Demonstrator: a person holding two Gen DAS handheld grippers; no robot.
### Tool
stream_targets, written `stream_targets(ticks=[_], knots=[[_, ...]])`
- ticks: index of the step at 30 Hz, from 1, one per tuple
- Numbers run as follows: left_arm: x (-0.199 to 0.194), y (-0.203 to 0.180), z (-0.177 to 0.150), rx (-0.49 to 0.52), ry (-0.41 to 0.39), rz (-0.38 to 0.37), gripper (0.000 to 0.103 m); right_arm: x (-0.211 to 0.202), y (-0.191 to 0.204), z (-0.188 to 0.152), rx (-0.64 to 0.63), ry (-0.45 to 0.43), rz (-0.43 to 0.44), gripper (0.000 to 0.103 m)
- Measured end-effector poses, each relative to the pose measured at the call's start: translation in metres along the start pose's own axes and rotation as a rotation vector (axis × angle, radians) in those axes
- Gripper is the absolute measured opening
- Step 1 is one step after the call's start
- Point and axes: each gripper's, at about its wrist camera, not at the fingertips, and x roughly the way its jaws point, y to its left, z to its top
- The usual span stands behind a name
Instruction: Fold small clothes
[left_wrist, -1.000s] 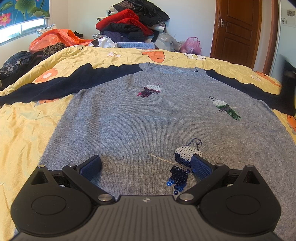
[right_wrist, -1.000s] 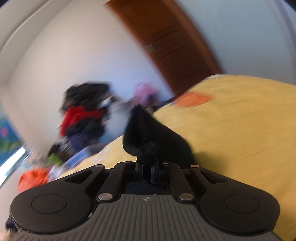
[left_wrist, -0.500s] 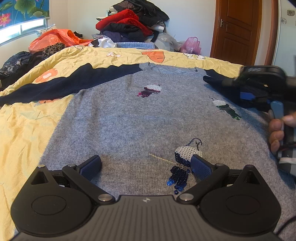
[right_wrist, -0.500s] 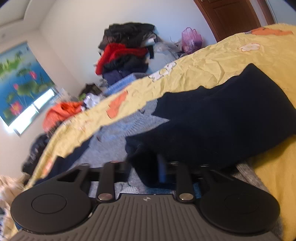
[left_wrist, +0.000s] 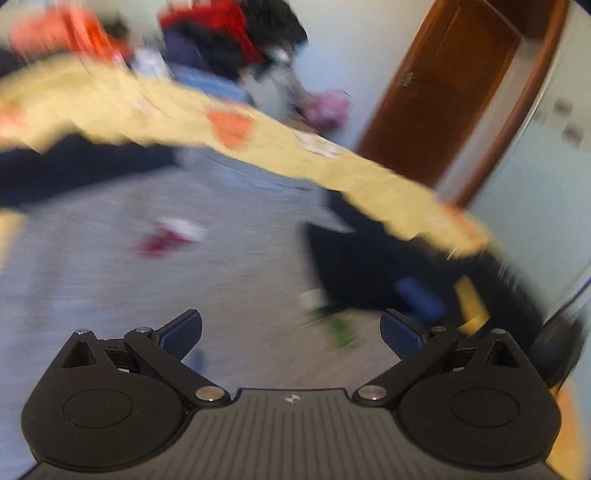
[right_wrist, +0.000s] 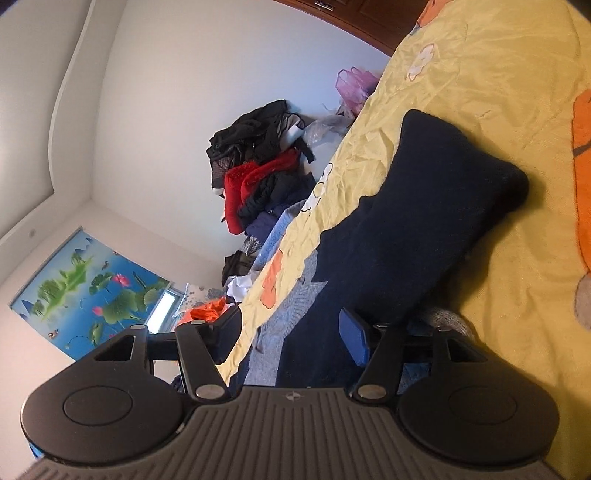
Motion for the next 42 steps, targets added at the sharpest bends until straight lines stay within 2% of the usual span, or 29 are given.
stream_targets(ticks=[3,5,6,7,9,11,13,14,15,18,20,23,28,31,33,36,38,39,41,42], knots=[[0.047,-0.008,0.021,-0.091,0.076,-0.071,0.1,-0.004,-0.01,0.004,0.061,-0.01,0.03,0.062],[0.074,-0.016,0.027,-0.106,0.123,-0.083,0.082,-0.005,-0.014,0.005,0.086,-0.015,0.043,0.061],[0.085,-0.022,0.026,-0.096,0.147,-0.07,0.062,-0.004,-0.014,0.005,0.092,-0.016,0.047,0.061],[0.092,-0.028,0.026,-0.069,0.144,-0.051,0.055,-0.004,-0.015,0.005,0.097,-0.019,0.05,0.061],[0.099,-0.036,0.025,-0.026,0.127,-0.024,0.055,-0.004,-0.017,0.005,0.114,-0.028,0.057,0.061],[0.104,-0.039,0.025,-0.025,0.123,-0.016,0.05,-0.002,-0.019,0.006,0.132,-0.035,0.064,0.061],[0.106,-0.038,0.026,-0.011,0.12,0.022,0.021,-0.001,-0.021,0.007,0.147,-0.041,0.068,0.061],[0.106,-0.036,0.026,-0.011,0.123,0.037,0.011,0.0,-0.02,0.007,0.15,-0.041,0.067,0.061],[0.107,-0.034,0.027,-0.018,0.128,0.041,0.008,-0.001,-0.02,0.007,0.155,-0.043,0.066,0.062],[0.104,-0.038,0.033,0.024,0.107,0.077,0.007,-0.005,-0.013,0.008,0.129,-0.064,0.047,0.064],[0.097,-0.044,0.039,0.077,0.064,0.122,0.007,-0.013,-0.004,0.008,0.051,-0.121,0.03,0.069],[0.08,-0.039,0.052,0.129,-0.004,0.179,0.006,-0.02,0.012,0.008,-0.074,-0.177,0.02,0.071],[0.031,0.014,0.083,0.079,-0.104,0.31,0.006,-0.012,0.022,0.003,-0.146,-0.124,0.019,0.073],[0.016,0.058,0.093,0.043,-0.091,0.409,0.006,-0.005,0.023,0.003,-0.158,-0.081,0.017,0.076],[0.017,0.08,0.092,0.051,-0.056,0.447,0.006,-0.002,0.021,0.003,-0.155,-0.054,0.024,0.08],[0.024,0.093,0.081,0.068,-0.012,0.482,0.007,0.002,0.021,0.001,-0.163,-0.018,0.021,0.081],[0.029,0.097,0.074,0.056,0.028,0.489,0.009,0.005,0.022,0.0,-0.164,0.004,0.019,0.081],[0.026,0.096,0.072,0.059,0.011,0.499,0.013,0.006,0.021,0.0,-0.159,0.01,0.017,0.082],[0.011,0.089,0.069,0.065,-0.059,0.583,0.022,0.005,0.019,0.0,-0.143,0.015,0.014,0.084],[-0.001,0.084,0.067,0.07,-0.121,0.633,0.031,0.005,0.018,0.0,-0.132,0.015,0.012,0.085]])
